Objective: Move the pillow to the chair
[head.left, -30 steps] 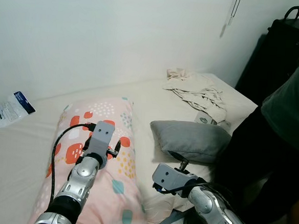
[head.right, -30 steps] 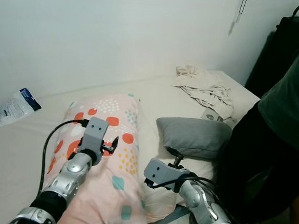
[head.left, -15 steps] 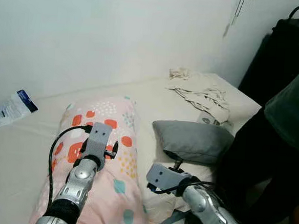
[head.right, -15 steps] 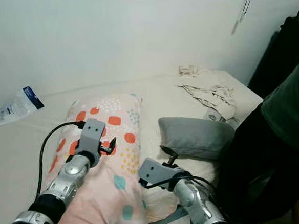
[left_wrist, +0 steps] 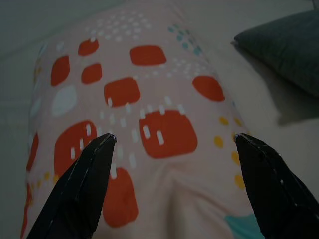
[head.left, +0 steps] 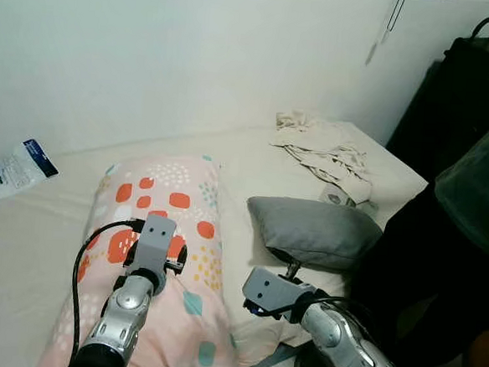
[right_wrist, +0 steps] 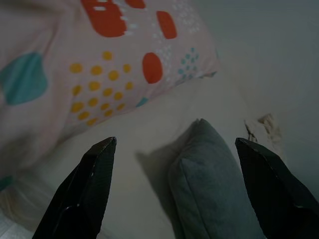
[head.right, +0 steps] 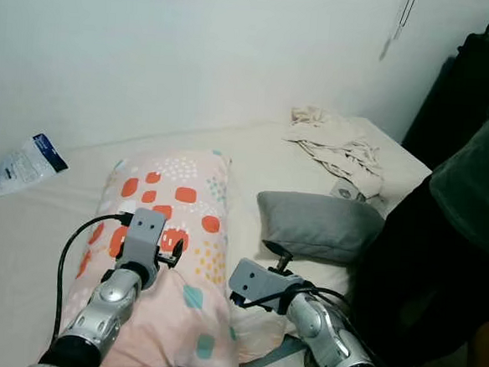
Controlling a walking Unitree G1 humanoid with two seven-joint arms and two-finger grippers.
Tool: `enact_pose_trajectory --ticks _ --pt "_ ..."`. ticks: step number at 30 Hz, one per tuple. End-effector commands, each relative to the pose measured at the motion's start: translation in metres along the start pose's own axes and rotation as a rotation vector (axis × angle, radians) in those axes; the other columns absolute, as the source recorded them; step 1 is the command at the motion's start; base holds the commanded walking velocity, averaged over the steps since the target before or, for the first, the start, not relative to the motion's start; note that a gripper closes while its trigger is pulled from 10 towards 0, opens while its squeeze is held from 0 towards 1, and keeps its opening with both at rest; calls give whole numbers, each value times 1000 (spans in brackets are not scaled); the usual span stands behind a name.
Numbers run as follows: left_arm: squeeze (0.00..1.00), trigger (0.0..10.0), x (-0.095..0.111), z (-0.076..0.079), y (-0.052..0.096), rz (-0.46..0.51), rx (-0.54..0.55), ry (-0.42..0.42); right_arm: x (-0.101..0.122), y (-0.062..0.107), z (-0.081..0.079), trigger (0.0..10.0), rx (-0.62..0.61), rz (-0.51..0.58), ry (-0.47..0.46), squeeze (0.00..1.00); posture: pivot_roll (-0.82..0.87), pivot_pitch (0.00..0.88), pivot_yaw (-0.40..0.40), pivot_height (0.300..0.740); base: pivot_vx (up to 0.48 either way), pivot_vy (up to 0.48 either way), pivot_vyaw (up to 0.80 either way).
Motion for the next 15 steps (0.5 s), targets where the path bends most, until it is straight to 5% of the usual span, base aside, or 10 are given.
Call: enact_pose_trajectory --ticks 1,9,11,13,15 --pt "0 10000 -4 3 2 -19 -2 3 -4 0 -6 10000 27 -26 7 0 -32 55 -70 740 0 0 0" --pt "0 10000 -10 5 4 -40 -6 2 -14 -1 -12 10000 64 -92 25 0 -34 50 -67 740 0 0 0" --pt "0 10000 -12 4 5 -45 -3 7 -25 -1 -17 10000 88 -153 -75 0 -39 48 -61 740 0 0 0" --pt "0 10000 -15 5 6 -54 1 10 -34 0 -15 10000 61 -183 -322 0 -40 47 -54 740 0 0 0" --pt "0 10000 -17 5 7 -59 -2 10 -42 4 5 10000 -95 -189 -597 0 -44 50 -44 740 0 0 0"
Point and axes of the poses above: a point about 5 cm out from each wrist's last joint towards the gripper, its own y axis pointing back from the gripper into the wrist, its own x axis along the axis of the wrist's last joint, z = x × y, the point moved 5 cm from there along -y, pointing out of the wrist towards the gripper, and after that the axes turned 8 degrees about -y, right-handed, at the moved point
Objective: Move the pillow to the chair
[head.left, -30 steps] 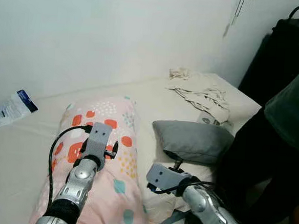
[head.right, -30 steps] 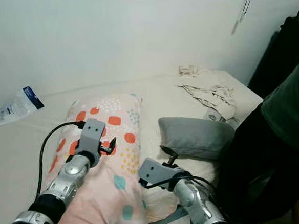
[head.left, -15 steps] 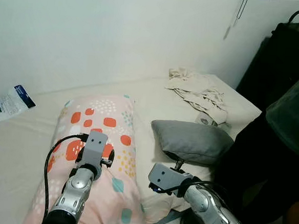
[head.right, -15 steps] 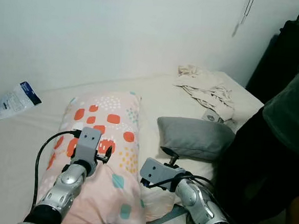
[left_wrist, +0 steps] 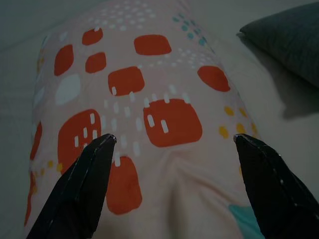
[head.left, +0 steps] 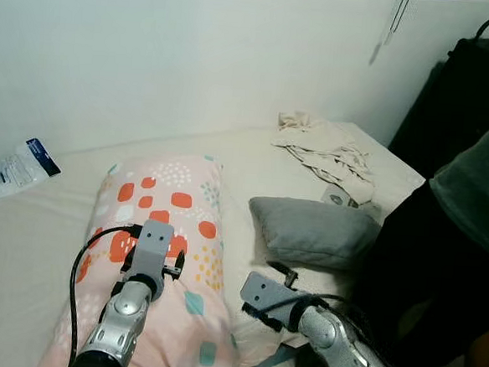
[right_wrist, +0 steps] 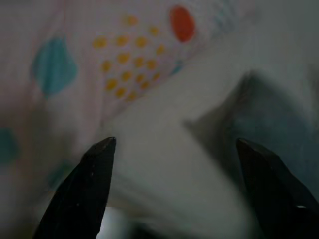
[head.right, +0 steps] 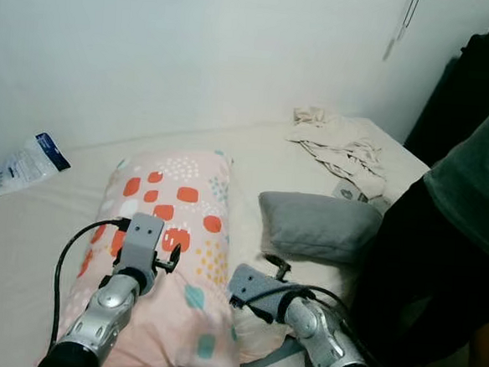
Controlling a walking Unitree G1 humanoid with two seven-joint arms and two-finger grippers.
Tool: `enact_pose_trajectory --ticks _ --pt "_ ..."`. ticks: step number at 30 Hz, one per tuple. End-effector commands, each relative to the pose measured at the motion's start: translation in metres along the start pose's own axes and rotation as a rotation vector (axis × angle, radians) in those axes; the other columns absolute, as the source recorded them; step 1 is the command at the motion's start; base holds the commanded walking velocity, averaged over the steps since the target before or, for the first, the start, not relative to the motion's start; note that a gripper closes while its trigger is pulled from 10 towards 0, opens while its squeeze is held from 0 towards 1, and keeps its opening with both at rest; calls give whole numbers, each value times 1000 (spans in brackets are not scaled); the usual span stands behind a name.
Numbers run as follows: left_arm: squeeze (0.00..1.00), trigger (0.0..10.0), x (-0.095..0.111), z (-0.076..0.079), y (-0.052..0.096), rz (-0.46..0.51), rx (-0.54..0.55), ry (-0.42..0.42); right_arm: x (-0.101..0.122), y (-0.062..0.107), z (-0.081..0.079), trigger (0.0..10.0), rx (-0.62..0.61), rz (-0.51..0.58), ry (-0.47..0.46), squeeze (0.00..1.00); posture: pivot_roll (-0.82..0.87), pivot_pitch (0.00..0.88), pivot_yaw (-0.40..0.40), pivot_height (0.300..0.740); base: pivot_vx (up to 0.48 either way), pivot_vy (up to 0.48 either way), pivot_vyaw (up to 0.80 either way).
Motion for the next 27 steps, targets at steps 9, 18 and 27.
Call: enact_pose_trajectory --ticks 9,18,27 --pt "0 10000 -18 8 4 -66 -20 1 -9 8 22 10000 -57 58 -746 0 -51 64 -39 740 0 0 0" --pt "0 10000 -35 10 15 -111 -26 6 -20 4 2 10000 22 -81 -677 0 -18 86 -87 740 0 0 0" --pt "0 10000 -46 16 23 -140 -80 -71 -8 11 3 10000 34 40 -662 0 -5 102 -90 740 0 0 0"
Point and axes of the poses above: a point about 5 cm out from each wrist's last joint towards the gripper, its own y axis pointing back from the gripper into the wrist, its own x axis along the axis of the wrist's last joint, z = x × y, the point moved 5 cm from there along -y, pointing out of the wrist towards the gripper, and after that the axes turned 8 degrees about -y, right-handed, at the moved point
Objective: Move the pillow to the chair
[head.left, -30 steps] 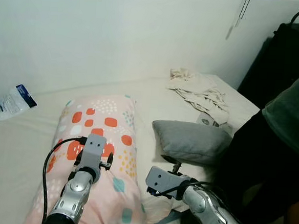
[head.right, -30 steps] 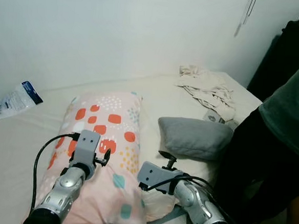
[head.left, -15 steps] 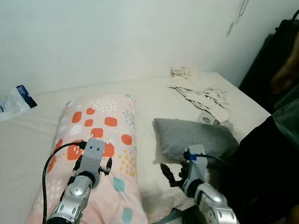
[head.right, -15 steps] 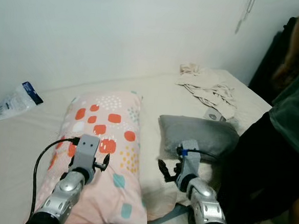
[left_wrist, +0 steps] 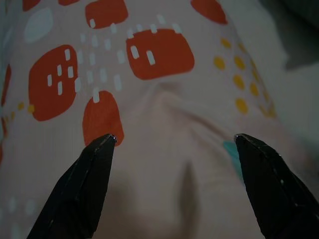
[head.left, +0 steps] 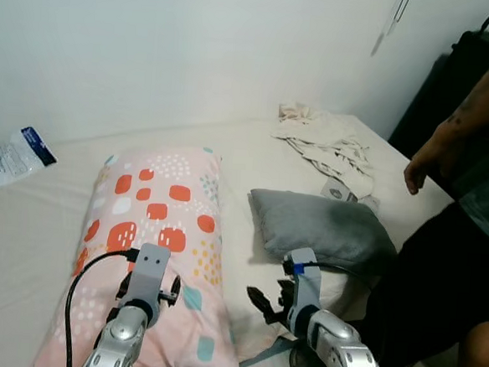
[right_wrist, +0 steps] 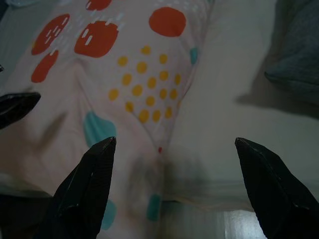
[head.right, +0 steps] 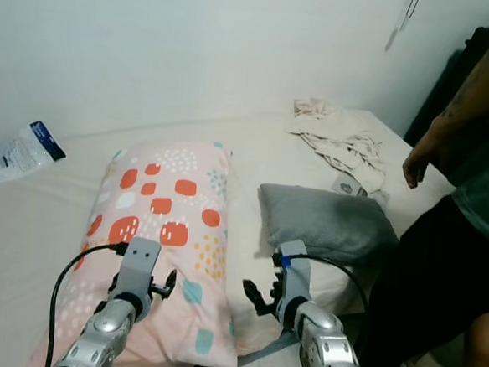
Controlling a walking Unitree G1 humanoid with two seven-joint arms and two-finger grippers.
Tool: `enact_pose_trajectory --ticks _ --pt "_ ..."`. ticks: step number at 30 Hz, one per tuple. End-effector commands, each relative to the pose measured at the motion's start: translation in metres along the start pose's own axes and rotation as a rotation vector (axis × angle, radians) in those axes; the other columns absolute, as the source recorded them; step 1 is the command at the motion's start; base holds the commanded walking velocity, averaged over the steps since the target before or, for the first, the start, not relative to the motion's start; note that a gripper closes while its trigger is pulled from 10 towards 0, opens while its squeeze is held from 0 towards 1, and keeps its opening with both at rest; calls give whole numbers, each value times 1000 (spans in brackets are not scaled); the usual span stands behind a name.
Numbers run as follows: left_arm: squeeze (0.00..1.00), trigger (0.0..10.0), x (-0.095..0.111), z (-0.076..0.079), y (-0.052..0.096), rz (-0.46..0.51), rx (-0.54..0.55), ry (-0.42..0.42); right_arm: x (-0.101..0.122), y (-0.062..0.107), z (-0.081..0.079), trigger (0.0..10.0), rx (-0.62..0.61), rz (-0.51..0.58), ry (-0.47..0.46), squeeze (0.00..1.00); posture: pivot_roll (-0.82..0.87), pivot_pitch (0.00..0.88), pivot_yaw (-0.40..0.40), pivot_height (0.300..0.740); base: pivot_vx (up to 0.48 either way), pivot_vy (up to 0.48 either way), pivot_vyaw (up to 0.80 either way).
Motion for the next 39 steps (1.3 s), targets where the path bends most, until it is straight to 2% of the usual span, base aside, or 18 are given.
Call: enact_pose_trajectory --ticks 1,2,6,8,10,15,16,17,18,21,22,24,30,31,33,35,39 --pt "0 10000 -9 5 3 -35 -35 -41 -9 7 12 10000 -46 -22 -19 0 -8 102 -82 740 0 0 0" --pt "0 10000 -9 5 3 -35 -35 -41 -9 7 12 10000 -46 -22 -19 0 -8 102 -82 740 0 0 0" --pt "0 10000 -6 2 2 -16 -32 -57 -6 12 18 10000 -117 20 76 0 -19 103 -67 740 0 0 0" --pt "0 10000 -5 2 1 -17 -33 -61 -4 17 17 10000 -111 77 -12 0 -26 100 -53 740 0 0 0" --pt "0 10000 -6 1 -1 -35 -29 -40 -10 21 22 10000 -138 51 -1 0 -28 92 -47 740 0 0 0" --pt "0 10000 1 -9 -6 -23 10 -11 -18 25 20 10000 -115 33 -69 0 -32 98 -33 740 0 0 0" --pt "0 10000 1 -10 -6 -19 13 -25 -20 26 23 10000 -138 33 -76 0 -36 100 -28 740 0 0 0" --pt "0 10000 1 -11 -6 -15 20 -32 -21 27 24 10000 -159 44 -45 0 -34 102 -22 740 0 0 0" --pt "0 10000 3 -13 -6 -6 29 -24 -20 31 28 10000 -224 80 -44 0 -35 104 -19 740 0 0 0" --pt "0 10000 5 -14 -5 7 31 -8 -17 37 35 10000 -294 142 -96 0 -35 111 -15 740 0 0 0" --pt "0 10000 5 -15 -5 10 31 -11 -16 38 35 10000 -298 158 -99 0 -35 111 -15 740 0 0 0" --pt "0 10000 4 -15 -5 9 30 -15 -22 37 31 10000 -223 120 -181 0 -36 114 -10 740 0 0 0" --pt "0 10000 4 -13 -4 17 11 37 -18 33 19 10000 -172 119 -112 0 -37 120 -13 740 0 0 0" --pt "0 10000 1 -13 -3 2 13 52 -22 31 18 10000 -178 92 -103 0 -38 121 -13 740 0 0 0" --pt "0 10000 0 -12 -4 -10 4 68 -26 30 24 10000 -236 75 -130 0 -37 121 -11 740 0 0 0" --pt "0 10000 2 -12 -4 -6 -3 59 -20 31 29 10000 -268 118 -175 0 -39 121 -9 740 0 0 0" --pt "0 10000 3 -13 -4 -2 4 60 -10 29 27 10000 -246 149 -141 0 -38 121 -7 740 0 0 0"
Point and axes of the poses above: a point about 5 cm out from each wrist's last joint towards the gripper, its own y axis pointing back from the gripper into the wrist, its own x axis along the axis of the wrist's last joint, z = x × y, the point moved 5 cm from there along -y, pointing out of the wrist towards the gripper, and after that the axes turned 8 degrees about -y, right-handed, at the moved point
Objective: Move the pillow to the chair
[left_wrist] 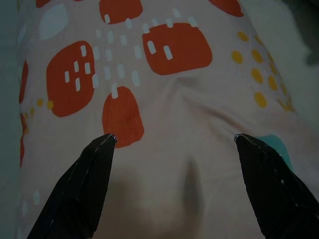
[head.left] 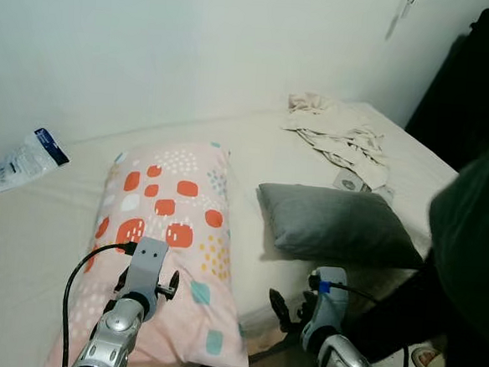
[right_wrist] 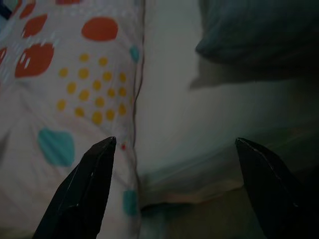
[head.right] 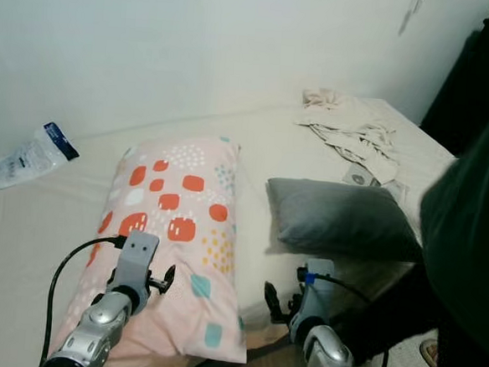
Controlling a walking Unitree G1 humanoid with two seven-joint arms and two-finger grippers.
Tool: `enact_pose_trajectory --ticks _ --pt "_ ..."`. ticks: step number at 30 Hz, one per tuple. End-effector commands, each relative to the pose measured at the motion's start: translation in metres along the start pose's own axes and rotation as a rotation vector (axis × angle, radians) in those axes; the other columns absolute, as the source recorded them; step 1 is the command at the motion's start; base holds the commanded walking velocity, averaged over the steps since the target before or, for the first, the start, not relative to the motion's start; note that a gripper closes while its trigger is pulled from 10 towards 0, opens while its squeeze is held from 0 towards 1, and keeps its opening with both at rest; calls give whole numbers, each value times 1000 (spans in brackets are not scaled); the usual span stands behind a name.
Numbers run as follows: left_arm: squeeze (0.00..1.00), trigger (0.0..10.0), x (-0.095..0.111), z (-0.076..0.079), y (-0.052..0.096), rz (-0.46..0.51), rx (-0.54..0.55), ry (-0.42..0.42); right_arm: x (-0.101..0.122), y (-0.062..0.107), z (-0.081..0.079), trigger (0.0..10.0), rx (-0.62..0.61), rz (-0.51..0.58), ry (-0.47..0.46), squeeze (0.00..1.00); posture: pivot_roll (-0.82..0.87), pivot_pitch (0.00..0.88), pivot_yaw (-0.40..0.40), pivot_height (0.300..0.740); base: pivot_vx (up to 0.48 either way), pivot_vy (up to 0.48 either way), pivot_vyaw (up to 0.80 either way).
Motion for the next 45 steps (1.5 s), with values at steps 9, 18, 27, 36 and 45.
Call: enact_pose_trajectory --ticks 9,18,27,36,45 --pt "0 10000 -1 -1 1 -6 -3 14 7 0 -5 10000 9 55 97 0 -47 110 -5 740 0 0 0" --pt "0 10000 5 8 -2 12 -30 22 10 3 0 10000 -3 71 124 0 -62 89 -7 740 0 0 0" --pt "0 10000 12 13 -9 3 -64 33 33 2 4 10000 5 128 83 0 -70 84 12 740 0 0 0" --pt "0 10000 -5 6 -1 -30 -48 73 8 0 -13 10000 45 61 161 0 -38 71 -8 740 0 0 0" --pt "0 10000 -6 10 4 -18 -56 78 -3 -5 -14 10000 59 -5 155 0 -9 57 -34 740 0 0 0"
Point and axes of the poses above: a point about 5 cm out from each wrist's last joint towards the gripper, its own y axis pointing back from the gripper into the wrist, its own x axis along the axis of the wrist's last joint, z = x × y, the point moved 5 cm from there along -y, pointing out of the wrist towards the gripper, and after that the axes turned 8 degrees about -y, right-handed, at the moved point
